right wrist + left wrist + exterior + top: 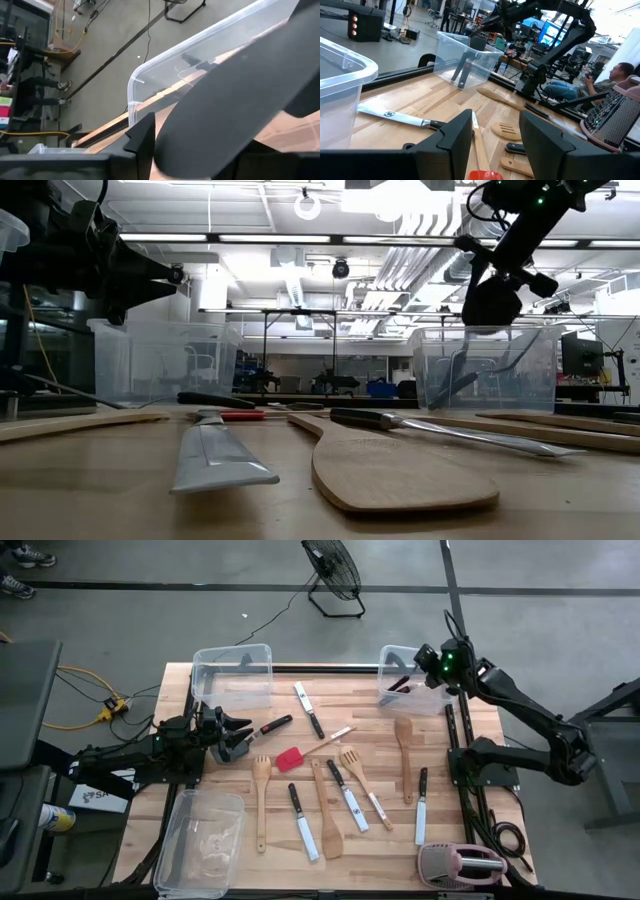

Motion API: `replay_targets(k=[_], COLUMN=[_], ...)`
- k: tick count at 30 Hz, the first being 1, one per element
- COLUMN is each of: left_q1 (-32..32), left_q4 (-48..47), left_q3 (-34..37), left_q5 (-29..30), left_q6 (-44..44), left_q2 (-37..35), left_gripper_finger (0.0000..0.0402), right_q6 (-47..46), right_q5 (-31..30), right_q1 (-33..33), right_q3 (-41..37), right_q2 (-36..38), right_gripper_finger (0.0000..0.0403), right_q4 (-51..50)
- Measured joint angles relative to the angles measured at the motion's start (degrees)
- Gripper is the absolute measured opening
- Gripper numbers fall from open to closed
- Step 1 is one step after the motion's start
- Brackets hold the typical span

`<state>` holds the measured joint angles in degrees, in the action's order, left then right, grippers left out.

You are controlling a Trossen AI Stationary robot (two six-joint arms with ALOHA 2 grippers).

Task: Pick & Place Kitchen Items
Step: Put the right black spatula into the top right transparent bin, then put the black kitchen knife into the top left transparent bin

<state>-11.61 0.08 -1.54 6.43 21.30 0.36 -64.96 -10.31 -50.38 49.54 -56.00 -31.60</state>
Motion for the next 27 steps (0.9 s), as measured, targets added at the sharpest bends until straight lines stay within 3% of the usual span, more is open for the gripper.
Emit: replay_targets(k=[14,18,27], left_q1=[0.00,0.00,0.01], left_q4=[0.00,-0.01,-0.02], left_q3=[0.00,0.00,0.02], left_q5=[-0.01,-0.02,0.00], left_q6=[0.00,0.00,0.00], left_q2=[-0.01,-0.02,0.01], left_gripper_finger=[0.0163,0.0163,0.0163], right_q6=[6.88,11.13,24.52], right_q5=[2.38,5.76,6.10], right_q1=[-0.65,-0.14,4.02], right_q3=[0.00,0.00,0.02], right_q2=[2.05,3.66,6.87], right_gripper_finger=[0.0209,0.0213,0.0213], right_q4=[0.85,2.48,3.20])
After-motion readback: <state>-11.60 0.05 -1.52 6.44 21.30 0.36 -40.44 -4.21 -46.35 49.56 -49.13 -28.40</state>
